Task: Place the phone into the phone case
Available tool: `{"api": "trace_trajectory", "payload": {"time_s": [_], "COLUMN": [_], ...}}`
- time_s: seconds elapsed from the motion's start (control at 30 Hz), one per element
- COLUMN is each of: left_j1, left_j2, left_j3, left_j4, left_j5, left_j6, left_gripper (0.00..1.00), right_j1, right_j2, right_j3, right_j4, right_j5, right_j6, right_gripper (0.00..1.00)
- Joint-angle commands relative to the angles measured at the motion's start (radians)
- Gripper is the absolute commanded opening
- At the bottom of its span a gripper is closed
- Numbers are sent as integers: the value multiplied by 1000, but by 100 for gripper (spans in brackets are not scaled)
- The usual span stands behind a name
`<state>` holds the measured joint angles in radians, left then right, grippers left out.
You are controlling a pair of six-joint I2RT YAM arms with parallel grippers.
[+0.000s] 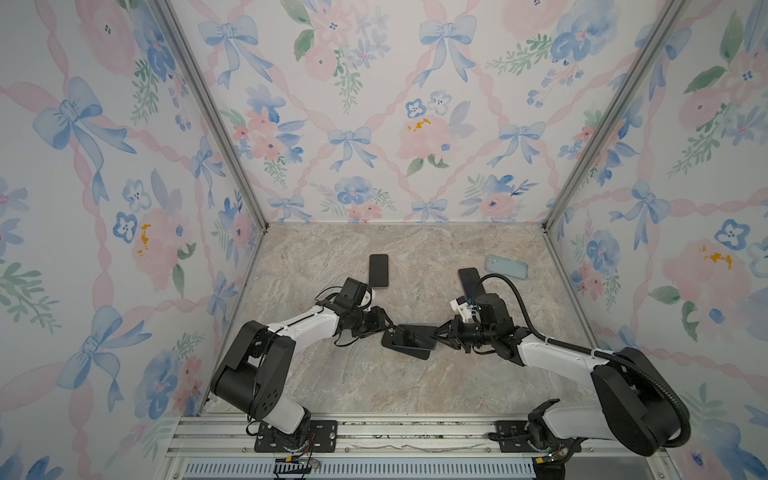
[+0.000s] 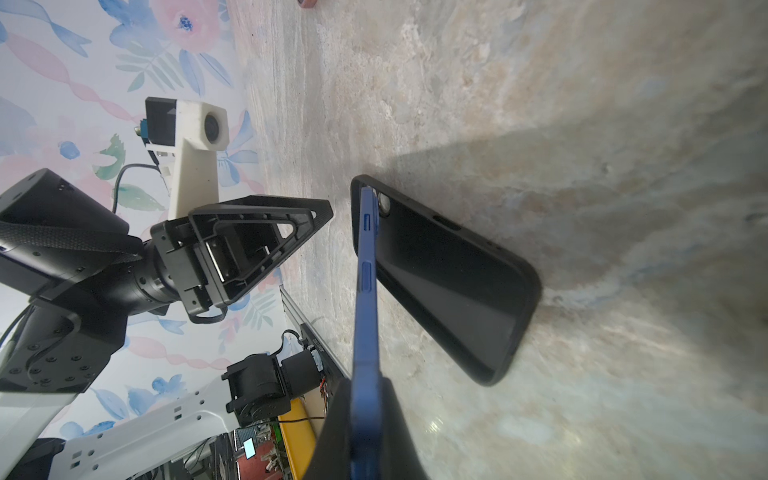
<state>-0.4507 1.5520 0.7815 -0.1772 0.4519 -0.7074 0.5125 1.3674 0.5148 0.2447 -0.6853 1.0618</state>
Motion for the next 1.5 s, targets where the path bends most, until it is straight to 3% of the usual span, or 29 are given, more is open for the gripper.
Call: {"api": "trace_trajectory", "payload": {"time_s": [0.0, 0.33, 0.83, 1.3, 1.47], "left_j1": [9, 20, 3, -61, -60], "left_j2": [32, 76, 29, 16, 12], "left_j3": [2, -5, -117, -139, -140], "left_j4": [18, 33, 134, 179, 179], "left_j5": [38, 47, 97, 90, 84], "left_j6": [24, 46, -21, -63, -57], "left_gripper": [53, 53, 52, 52, 52], "right_j1": [11, 5, 8, 10, 3], "right_j2": [25, 110, 233, 282, 362], "right_j3": [45, 65, 43, 59, 96], "right_j4": [54, -19, 60, -3, -79], "right_j5": [-39, -51, -40, -34, -58], "right_j6": [-19, -48, 14, -43, -123], "right_gripper": [0, 0, 0, 0, 0]}}
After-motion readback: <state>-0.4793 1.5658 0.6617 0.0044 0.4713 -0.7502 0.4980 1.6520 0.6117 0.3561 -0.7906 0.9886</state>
